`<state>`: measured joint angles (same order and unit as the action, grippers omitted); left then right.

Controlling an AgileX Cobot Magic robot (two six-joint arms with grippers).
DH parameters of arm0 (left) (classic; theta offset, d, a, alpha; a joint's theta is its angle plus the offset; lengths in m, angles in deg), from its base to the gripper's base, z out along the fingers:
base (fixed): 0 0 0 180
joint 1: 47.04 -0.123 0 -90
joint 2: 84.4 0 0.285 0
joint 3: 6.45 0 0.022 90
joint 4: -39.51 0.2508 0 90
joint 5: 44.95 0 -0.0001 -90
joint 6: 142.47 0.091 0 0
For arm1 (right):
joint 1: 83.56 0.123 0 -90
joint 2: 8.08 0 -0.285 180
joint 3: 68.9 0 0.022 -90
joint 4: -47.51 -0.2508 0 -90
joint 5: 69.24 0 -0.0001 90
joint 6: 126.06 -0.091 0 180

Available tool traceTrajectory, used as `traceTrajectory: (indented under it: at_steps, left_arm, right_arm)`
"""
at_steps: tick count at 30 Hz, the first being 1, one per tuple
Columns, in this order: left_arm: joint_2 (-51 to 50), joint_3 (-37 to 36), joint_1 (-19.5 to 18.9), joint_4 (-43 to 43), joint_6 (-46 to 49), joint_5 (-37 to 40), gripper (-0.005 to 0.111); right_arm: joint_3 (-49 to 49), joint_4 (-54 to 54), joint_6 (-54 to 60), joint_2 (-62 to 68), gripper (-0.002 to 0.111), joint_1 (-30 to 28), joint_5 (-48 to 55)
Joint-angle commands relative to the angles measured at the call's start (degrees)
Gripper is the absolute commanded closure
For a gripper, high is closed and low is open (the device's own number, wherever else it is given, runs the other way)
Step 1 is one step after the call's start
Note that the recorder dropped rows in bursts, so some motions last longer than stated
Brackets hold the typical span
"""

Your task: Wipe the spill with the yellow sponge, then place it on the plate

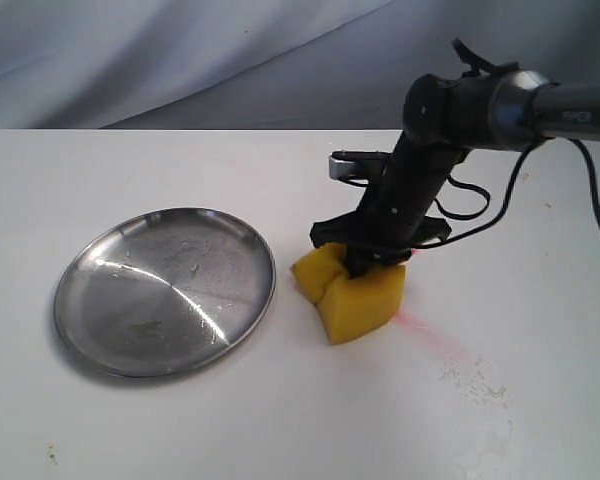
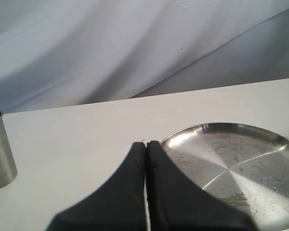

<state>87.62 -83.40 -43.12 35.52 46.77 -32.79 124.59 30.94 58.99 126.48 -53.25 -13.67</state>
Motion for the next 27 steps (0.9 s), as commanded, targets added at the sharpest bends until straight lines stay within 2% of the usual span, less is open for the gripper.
traceTrajectory:
  at_steps: [1, 5, 11, 18, 23, 27]
  left_arm:
    - [0.2, -0.27, 0.03, 0.05, -0.09, -0.39, 0.107]
    - [0.2, -0.27, 0.03, 0.05, -0.09, -0.39, 0.107]
    - [0.2, -0.27, 0.03, 0.05, -0.09, -0.39, 0.107]
    - [0.2, -0.27, 0.03, 0.05, -0.09, -0.39, 0.107]
    - [0.2, -0.27, 0.03, 0.05, -0.09, -0.39, 0.107]
    - [0.2, -0.27, 0.03, 0.05, -0.09, -0.39, 0.107]
  right_arm:
    - [-10.9, 9.14, 1.55, -4.09, 0.108, 0.4, 2.38]
    - [-15.74, 13.16, 0.24, -7.93, 0.108, -0.82, -2.04]
    - [-15.37, 12.86, 0.02, -7.98, 0.108, -6.82, -6.82]
    - [-2.69, 12.22, -0.35, 0.06, 0.108, -11.6, 0.81]
    - [9.84, 7.41, 0.59, 5.84, 0.108, -10.45, 6.15]
    - [17.68, 6.49, 1.91, 8.94, 0.108, -7.04, 10.44]
